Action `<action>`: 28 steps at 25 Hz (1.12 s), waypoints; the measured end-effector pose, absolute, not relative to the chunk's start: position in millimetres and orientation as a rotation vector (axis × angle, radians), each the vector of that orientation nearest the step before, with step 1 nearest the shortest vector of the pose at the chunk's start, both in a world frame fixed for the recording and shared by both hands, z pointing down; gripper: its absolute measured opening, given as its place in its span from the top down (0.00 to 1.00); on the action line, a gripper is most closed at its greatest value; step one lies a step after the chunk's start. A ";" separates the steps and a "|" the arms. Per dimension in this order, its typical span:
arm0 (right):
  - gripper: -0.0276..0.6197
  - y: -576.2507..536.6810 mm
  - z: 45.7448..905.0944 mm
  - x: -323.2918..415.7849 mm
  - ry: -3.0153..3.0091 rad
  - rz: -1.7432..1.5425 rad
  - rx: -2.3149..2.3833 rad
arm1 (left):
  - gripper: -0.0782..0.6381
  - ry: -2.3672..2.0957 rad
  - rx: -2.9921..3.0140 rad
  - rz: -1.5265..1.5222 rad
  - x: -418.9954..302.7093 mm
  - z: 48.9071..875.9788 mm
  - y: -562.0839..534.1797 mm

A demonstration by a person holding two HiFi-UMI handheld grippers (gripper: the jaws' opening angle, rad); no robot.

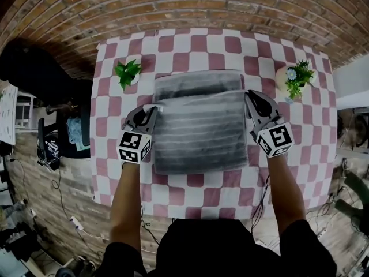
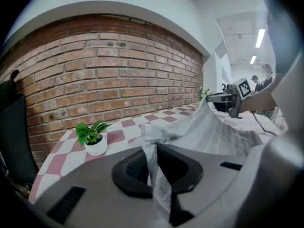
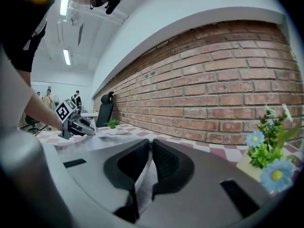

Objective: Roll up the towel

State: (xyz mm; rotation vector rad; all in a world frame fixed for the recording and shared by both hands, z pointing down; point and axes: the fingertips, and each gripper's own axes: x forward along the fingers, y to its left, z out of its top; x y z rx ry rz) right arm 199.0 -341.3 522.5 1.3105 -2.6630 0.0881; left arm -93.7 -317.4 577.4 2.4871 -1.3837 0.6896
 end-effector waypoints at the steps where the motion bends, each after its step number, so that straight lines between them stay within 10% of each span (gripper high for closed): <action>1: 0.91 -349.9 526.8 198.6 -2.654 0.092 1.314 | 0.84 -1.389 2.478 0.707 -94.5 580.7 -327.0; 28: 0.79 -368.6 541.7 195.4 -2.455 0.097 1.243 | 0.55 -1.617 2.362 0.697 -116.2 564.6 -347.9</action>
